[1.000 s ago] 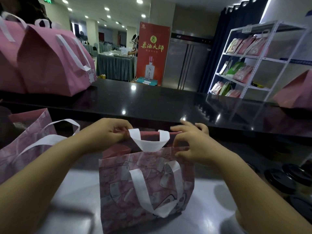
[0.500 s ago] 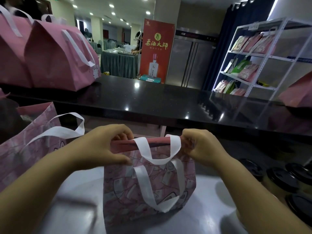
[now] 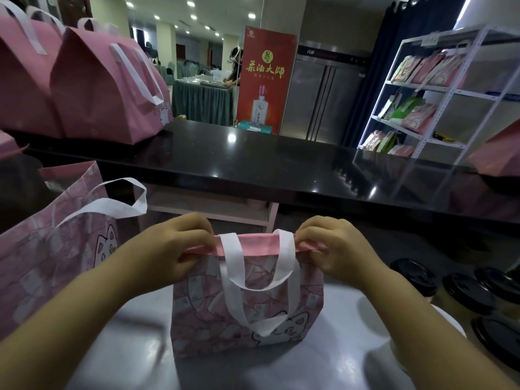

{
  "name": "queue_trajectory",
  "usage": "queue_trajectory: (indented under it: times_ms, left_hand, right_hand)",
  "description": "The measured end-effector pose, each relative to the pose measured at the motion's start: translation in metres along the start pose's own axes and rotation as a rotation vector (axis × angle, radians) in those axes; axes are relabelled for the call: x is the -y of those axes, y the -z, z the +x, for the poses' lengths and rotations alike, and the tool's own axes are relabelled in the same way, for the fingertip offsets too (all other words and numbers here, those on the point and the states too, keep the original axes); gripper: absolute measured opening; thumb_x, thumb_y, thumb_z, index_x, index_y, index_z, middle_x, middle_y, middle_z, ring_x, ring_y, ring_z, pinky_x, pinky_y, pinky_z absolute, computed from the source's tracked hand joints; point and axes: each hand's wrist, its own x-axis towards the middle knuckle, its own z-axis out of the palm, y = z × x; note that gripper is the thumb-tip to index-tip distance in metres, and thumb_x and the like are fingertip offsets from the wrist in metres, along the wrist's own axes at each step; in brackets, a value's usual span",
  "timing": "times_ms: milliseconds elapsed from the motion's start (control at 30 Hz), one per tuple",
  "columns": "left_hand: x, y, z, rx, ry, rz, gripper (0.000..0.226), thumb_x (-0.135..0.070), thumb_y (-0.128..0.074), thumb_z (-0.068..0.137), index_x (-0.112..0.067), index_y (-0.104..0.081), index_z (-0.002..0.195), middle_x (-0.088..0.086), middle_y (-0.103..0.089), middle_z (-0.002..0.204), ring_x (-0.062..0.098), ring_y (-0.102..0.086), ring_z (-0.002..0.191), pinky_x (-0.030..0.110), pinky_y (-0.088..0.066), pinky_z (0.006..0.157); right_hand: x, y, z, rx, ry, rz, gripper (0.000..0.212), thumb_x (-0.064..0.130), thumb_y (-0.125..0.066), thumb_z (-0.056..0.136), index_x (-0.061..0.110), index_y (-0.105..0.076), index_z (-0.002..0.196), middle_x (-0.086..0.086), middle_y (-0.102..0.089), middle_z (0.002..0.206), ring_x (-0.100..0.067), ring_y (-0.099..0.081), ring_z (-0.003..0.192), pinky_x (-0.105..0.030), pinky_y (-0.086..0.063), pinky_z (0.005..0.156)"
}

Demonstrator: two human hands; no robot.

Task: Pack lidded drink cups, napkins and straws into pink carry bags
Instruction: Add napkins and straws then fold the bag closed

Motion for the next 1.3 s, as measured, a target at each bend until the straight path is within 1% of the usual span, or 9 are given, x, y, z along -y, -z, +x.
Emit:
queue_trajectory:
  times_ms: [133,400,567,667,767,900,1067,1200,1300]
  left_hand:
    - [-0.008,-0.001,-0.002,-0.004,0.026,0.058,0.017,-0.023,-0.063,0.077,-0.016,-0.070,0.091,-0.004,-0.060,0.095,0.010,-0.059,0.078,0.025,-0.055,0.063]
    - [-0.020,-0.021,0.030,-0.035,0.232,0.205,0.032,-0.037,-0.062,0.078,-0.027,-0.057,0.108,-0.006,-0.057,0.097,0.020,-0.053,0.084,0.030,-0.042,0.064]
    - [-0.020,-0.032,0.043,0.027,0.275,0.227,0.024,-0.037,-0.054,0.080,-0.030,-0.056,0.104,-0.009,-0.056,0.096,0.016,-0.045,0.080,0.028,-0.035,0.060]
    - [-0.016,-0.030,0.043,0.050,0.290,0.196,0.018,-0.032,-0.057,0.080,-0.027,-0.059,0.096,-0.009,-0.054,0.090,0.014,-0.045,0.078,0.027,-0.037,0.059]
    - [-0.012,-0.025,0.039,0.070,0.311,0.127,0.017,-0.025,-0.060,0.079,-0.022,-0.063,0.096,-0.008,-0.056,0.088,0.015,-0.051,0.082,0.031,-0.045,0.064]
    - [-0.007,-0.017,0.030,0.103,0.329,0.059,0.022,-0.032,-0.065,0.081,-0.023,-0.064,0.101,-0.009,-0.058,0.097,0.013,-0.054,0.089,0.032,-0.048,0.076]
    - [-0.004,-0.008,0.019,0.076,0.363,0.071,0.018,-0.026,-0.064,0.083,-0.019,-0.067,0.098,-0.006,-0.058,0.090,0.015,-0.054,0.082,0.026,-0.043,0.071]
    - [-0.004,-0.003,0.011,0.060,0.335,0.000,0.018,-0.009,-0.061,0.083,-0.018,-0.070,0.096,-0.011,-0.060,0.088,0.007,-0.053,0.079,0.014,-0.037,0.071]
    - [-0.003,-0.002,0.007,0.013,0.366,0.005,0.009,-0.016,-0.066,0.081,-0.020,-0.070,0.088,-0.009,-0.063,0.085,0.009,-0.056,0.078,0.018,-0.040,0.070]
  right_hand:
    - [0.005,0.000,-0.005,0.030,-0.020,-0.025,0.013,0.030,-0.067,0.079,0.023,-0.074,0.086,0.008,-0.066,0.094,-0.011,-0.059,0.079,-0.029,-0.045,0.069]
    - [0.025,-0.014,0.024,-0.003,-0.155,-0.036,0.027,0.040,-0.067,0.080,0.027,-0.062,0.103,0.009,-0.061,0.089,-0.011,-0.055,0.076,-0.036,-0.050,0.072]
    - [0.032,-0.020,0.038,0.094,-0.171,-0.088,0.025,0.047,-0.058,0.082,0.033,-0.065,0.101,0.011,-0.047,0.087,-0.012,-0.044,0.078,-0.030,-0.037,0.066]
    - [0.033,-0.020,0.041,0.121,-0.188,-0.105,0.023,0.042,-0.061,0.083,0.028,-0.064,0.101,0.009,-0.047,0.088,-0.015,-0.044,0.078,-0.028,-0.033,0.064]
    - [0.031,-0.015,0.038,0.150,-0.205,-0.048,0.024,0.034,-0.068,0.081,0.022,-0.064,0.102,0.006,-0.055,0.094,-0.018,-0.051,0.082,-0.031,-0.042,0.067]
    - [0.023,-0.004,0.029,0.186,-0.266,-0.047,0.027,0.046,-0.067,0.080,0.025,-0.063,0.095,0.010,-0.053,0.089,-0.012,-0.051,0.080,-0.029,-0.042,0.067]
    - [0.014,0.006,0.015,0.253,-0.345,-0.037,0.007,0.032,-0.062,0.087,0.031,-0.061,0.094,0.012,-0.059,0.093,-0.012,-0.058,0.087,-0.030,-0.051,0.073]
    - [0.010,0.008,0.006,0.253,-0.420,0.190,0.017,0.015,-0.062,0.087,0.032,-0.063,0.088,0.013,-0.064,0.088,-0.008,-0.061,0.083,-0.034,-0.056,0.075]
    - [0.008,0.006,0.000,0.219,-0.425,0.225,0.012,0.020,-0.063,0.087,0.032,-0.063,0.086,0.013,-0.064,0.086,-0.006,-0.061,0.082,-0.034,-0.055,0.076]
